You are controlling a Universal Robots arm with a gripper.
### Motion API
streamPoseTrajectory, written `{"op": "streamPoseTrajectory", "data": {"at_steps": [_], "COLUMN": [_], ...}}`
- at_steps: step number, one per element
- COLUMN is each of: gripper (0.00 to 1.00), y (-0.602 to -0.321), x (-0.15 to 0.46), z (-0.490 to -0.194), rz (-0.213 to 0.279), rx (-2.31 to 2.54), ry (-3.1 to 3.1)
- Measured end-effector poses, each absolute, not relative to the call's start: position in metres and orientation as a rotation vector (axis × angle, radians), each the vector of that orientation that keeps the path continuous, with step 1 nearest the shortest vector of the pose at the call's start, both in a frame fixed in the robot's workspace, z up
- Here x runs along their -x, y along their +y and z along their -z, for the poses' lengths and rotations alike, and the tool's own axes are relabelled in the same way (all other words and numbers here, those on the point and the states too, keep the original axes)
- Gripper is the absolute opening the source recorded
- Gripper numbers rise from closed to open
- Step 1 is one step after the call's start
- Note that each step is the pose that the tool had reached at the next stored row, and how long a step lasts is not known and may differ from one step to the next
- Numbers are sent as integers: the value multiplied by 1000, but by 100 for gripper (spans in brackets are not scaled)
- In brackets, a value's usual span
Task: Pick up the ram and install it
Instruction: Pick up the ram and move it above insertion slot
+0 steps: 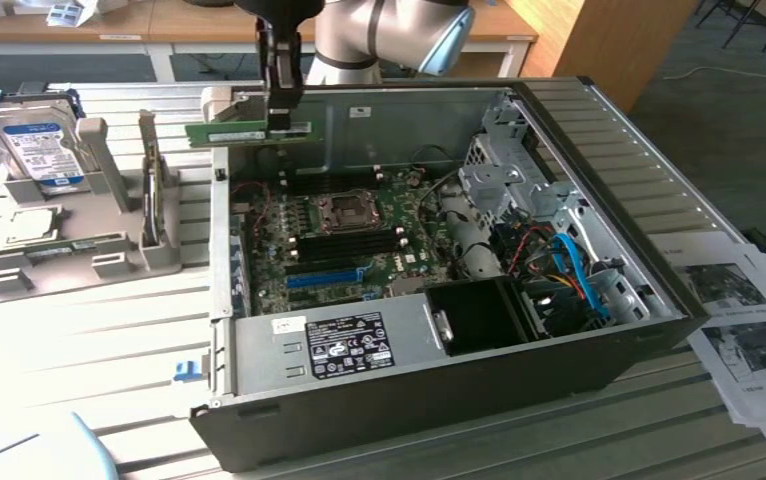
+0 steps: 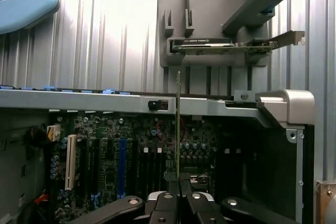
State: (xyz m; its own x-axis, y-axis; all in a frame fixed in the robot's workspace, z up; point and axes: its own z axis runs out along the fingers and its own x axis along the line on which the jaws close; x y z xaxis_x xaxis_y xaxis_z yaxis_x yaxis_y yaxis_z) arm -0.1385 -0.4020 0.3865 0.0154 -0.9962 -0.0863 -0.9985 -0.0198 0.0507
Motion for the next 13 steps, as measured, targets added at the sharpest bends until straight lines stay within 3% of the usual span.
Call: {"op": "streamPoseTrajectory", "data": {"at_steps": [13], "gripper": [11], "y": [-402], "x": [112], "z": [-387], "rz": [-152], "rx": [2221], "ry": [2182]}}
